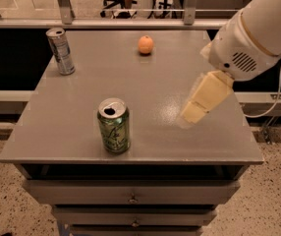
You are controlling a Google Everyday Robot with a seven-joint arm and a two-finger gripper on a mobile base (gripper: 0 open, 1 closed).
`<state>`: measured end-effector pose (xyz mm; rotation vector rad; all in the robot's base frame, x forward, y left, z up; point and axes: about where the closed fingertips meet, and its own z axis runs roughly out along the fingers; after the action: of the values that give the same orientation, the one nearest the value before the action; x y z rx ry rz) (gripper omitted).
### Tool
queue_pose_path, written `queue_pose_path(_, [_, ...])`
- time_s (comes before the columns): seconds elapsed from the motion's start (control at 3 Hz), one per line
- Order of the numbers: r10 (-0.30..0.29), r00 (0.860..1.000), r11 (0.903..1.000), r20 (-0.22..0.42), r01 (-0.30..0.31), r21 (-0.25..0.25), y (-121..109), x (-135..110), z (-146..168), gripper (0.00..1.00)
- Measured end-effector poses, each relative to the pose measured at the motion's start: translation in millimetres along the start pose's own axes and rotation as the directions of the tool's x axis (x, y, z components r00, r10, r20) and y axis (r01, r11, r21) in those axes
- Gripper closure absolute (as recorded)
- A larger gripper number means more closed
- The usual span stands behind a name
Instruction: Knock green can over
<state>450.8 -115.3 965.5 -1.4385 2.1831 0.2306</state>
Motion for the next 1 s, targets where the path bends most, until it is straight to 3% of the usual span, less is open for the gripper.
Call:
queue_pose_path(0.33, [0.078,0.991,0.9963,0.106,-0.074,-0.043,24.3,-36.4,31.7,0.00])
queue_pose_path(1.0, [0.068,0.990,0.9971,0.121,-0.064,-0.040,28.1,-34.4,28.0,0.00])
